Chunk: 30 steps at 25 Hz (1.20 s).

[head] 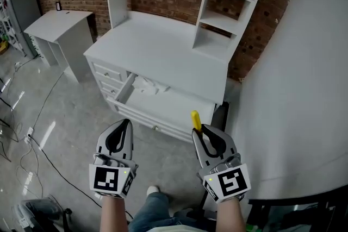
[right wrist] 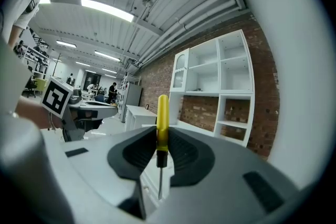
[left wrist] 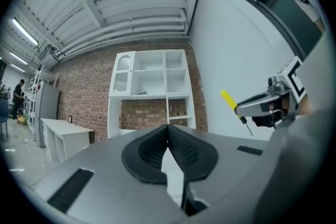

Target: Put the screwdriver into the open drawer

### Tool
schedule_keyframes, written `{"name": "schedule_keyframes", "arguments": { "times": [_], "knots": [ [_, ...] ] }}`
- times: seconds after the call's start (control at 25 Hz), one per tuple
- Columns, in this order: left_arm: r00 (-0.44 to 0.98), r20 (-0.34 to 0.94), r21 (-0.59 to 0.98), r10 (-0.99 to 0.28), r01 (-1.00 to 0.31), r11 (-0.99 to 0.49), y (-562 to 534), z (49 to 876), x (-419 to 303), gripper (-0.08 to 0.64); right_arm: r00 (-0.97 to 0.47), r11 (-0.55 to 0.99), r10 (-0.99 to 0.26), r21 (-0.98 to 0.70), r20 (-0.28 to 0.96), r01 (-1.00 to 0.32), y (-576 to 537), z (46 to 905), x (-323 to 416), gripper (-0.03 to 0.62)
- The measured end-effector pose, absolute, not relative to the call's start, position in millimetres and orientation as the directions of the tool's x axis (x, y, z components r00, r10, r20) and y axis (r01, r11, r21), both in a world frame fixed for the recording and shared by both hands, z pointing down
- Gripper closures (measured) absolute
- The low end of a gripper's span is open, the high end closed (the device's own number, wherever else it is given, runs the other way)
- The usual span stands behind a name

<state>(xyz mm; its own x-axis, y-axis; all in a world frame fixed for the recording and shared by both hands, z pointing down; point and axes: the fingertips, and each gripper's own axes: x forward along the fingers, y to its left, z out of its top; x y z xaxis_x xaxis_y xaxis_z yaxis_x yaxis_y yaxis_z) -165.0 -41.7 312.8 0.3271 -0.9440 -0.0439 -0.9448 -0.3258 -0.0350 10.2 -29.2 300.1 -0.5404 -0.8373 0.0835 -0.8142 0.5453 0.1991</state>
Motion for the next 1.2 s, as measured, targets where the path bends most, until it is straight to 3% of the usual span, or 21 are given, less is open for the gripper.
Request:
{"name": "schedule_keyframes", "arguments": {
  "times": [0.64, 0.96, 1.2],
  "knots": [
    [0.34, -0.048, -0.04, -0.939, -0.94, -0.339, -127, 320, -193, 0.548, -0.475, 0.49, -0.871, 0.158, 0.126, -0.857, -121, 322, 2, 0.514],
    [0.257, -0.028, -0.054, -0.966, -0.965, -0.256, -203, 327, -199, 0.548, -0.542, 0.563, -0.825, 0.156, 0.159, -0.811, -212, 337, 0, 0.515],
    [0.227, 0.02, -0.065, -0.974, -0.971, -0.228, -264, 343, -197, 0.548, -0.571, 0.616, -0.777, 0.137, 0.263, -0.775, -283, 377, -4, 0.515]
  ]
}}
